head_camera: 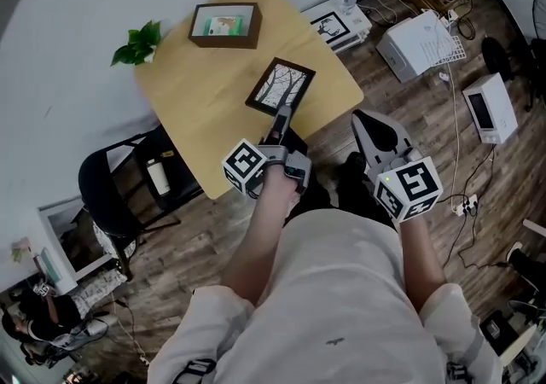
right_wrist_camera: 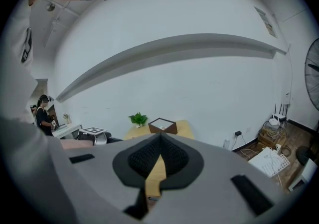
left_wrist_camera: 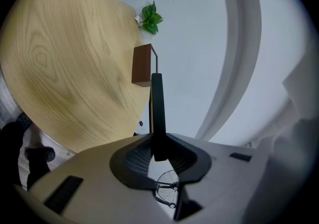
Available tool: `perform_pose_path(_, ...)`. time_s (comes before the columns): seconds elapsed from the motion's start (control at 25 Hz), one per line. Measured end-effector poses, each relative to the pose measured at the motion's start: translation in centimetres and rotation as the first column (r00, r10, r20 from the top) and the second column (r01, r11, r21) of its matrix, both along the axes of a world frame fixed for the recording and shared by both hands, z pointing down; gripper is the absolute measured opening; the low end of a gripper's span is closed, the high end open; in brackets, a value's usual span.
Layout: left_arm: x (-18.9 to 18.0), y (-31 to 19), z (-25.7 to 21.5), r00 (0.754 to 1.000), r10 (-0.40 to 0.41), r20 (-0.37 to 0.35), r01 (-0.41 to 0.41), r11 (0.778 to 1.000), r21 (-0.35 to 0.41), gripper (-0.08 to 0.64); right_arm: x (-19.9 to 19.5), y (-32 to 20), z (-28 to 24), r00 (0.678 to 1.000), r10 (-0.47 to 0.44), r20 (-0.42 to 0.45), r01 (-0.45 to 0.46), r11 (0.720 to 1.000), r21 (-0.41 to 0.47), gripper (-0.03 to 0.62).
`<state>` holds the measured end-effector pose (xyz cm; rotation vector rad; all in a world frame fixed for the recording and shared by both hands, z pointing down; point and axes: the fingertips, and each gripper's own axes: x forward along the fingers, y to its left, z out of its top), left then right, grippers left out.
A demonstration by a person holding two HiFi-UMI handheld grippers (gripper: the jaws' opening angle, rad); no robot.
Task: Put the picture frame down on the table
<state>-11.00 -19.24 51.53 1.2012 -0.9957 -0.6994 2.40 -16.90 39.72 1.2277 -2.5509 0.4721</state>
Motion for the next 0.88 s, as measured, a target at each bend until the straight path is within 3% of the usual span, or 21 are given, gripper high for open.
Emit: perform_pose_path(0.88,-0.9,-1.4,7.4,1.0,-0.01,0.013,0.012,0.994,-0.11,0.066,-1.9,-1.6,4.5,0.999,-0.038,-0.012,0.037,0.996,-0.077,-0.002)
